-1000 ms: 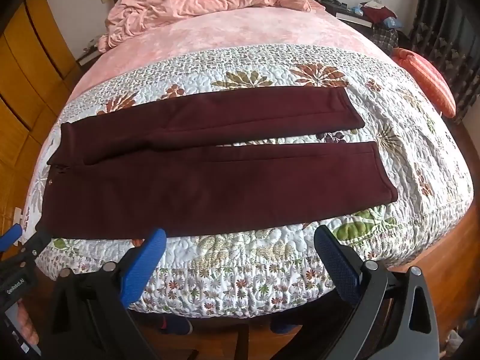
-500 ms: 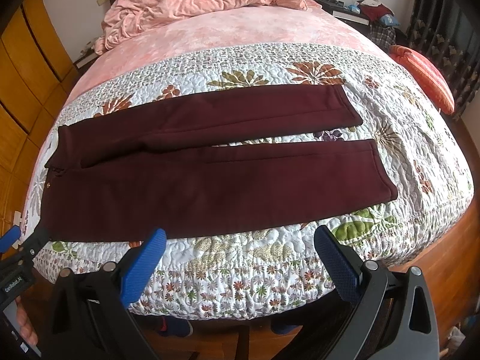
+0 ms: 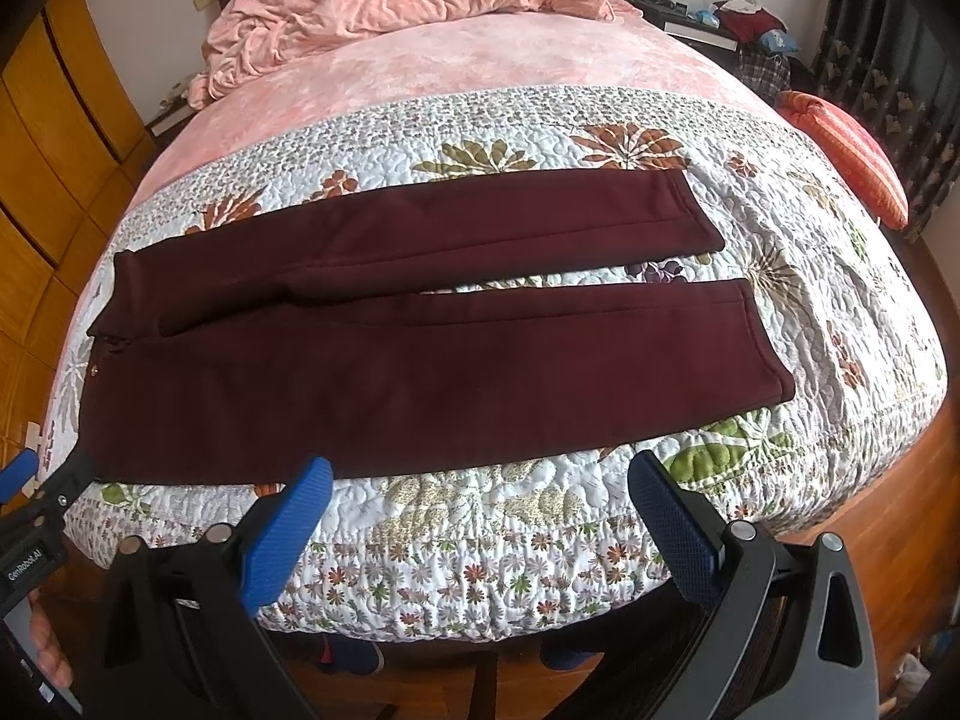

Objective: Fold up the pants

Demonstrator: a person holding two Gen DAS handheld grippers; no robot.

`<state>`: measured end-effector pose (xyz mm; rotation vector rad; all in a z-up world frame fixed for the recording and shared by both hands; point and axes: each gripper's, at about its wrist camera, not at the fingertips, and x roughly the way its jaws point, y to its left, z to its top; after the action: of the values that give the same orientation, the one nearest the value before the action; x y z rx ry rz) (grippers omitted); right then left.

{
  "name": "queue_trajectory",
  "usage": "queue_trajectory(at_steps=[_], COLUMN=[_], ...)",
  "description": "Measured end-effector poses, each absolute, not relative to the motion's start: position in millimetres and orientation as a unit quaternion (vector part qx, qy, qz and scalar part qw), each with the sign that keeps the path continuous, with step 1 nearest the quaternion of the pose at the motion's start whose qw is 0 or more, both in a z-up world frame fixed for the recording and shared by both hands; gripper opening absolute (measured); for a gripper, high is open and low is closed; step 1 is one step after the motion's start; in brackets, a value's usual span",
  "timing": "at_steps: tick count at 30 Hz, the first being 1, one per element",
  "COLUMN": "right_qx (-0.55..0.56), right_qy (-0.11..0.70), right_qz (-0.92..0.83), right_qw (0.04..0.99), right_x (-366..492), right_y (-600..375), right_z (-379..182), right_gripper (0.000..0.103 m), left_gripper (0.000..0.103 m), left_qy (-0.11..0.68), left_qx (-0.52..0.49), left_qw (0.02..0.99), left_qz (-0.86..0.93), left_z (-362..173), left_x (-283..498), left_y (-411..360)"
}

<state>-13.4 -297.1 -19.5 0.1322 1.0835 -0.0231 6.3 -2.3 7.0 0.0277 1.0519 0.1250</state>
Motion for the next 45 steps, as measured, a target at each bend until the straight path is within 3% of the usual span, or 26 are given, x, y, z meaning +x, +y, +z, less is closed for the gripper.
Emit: queue_trajectory(at_steps=[45], right_qx=[0.061], right_qy=[0.519], right_qz=[-0.015], right_qw=[0.853], right_x=[-7.9], right_y=[-298.1], right_z=[-26.5], right_gripper=[0.099], left_gripper=[0.1], left_qy=[0.502], left_qx=[0.021], left_qw=[0.862], left_qz=[0.065], left_z=[3.3], left_x=[13.9], left_y=[-2.4])
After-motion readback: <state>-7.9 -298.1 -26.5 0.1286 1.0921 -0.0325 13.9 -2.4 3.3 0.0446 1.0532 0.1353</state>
